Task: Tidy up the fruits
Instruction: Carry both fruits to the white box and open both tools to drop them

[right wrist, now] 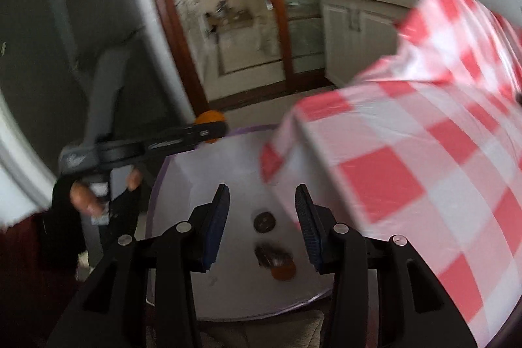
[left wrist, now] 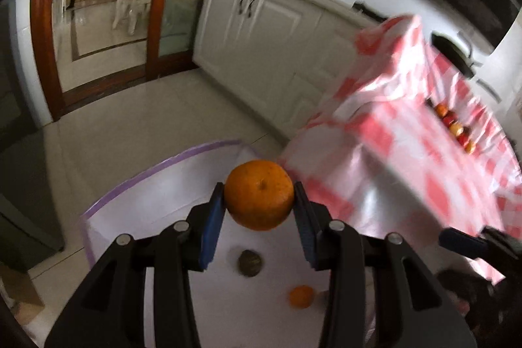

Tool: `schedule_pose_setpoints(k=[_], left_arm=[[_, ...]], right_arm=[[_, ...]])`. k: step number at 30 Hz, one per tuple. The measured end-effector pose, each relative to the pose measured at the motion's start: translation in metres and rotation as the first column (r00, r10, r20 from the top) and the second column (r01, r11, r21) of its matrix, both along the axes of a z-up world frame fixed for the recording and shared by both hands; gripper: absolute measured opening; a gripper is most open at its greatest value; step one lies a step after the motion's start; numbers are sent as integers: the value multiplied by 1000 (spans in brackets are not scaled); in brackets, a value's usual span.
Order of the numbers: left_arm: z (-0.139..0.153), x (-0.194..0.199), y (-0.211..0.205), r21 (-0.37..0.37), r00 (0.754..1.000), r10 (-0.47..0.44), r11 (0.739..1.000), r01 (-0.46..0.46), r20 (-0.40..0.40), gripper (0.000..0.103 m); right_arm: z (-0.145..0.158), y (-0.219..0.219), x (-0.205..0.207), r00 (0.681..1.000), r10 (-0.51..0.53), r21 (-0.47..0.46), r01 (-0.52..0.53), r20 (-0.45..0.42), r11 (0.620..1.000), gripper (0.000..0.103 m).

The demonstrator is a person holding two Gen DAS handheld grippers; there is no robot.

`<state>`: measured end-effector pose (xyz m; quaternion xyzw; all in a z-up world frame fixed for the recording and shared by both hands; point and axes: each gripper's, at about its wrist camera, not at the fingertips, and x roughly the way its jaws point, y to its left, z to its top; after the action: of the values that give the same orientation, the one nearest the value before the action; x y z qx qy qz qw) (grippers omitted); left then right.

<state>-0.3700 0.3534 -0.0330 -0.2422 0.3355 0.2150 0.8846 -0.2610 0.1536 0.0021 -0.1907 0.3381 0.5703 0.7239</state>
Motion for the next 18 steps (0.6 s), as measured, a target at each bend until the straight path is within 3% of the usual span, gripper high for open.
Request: schedule_pose_setpoints(k=[4,12,18], left_arm=[[-23,3,3,8,995,6,1000,-5,-96,42],[-75,12,14,-25,957,20,999,-29,-288,42],[-110,23,15,-41,902,25,998,-48,-431,42]], right_arm=[[-30,20,-18,997,71,-125,-68,24,990,41],[-71,40,-8,993,78,-250,-97,-87,963,37],[-113,65,-26,985,140,-430,-168,-97,887,37]])
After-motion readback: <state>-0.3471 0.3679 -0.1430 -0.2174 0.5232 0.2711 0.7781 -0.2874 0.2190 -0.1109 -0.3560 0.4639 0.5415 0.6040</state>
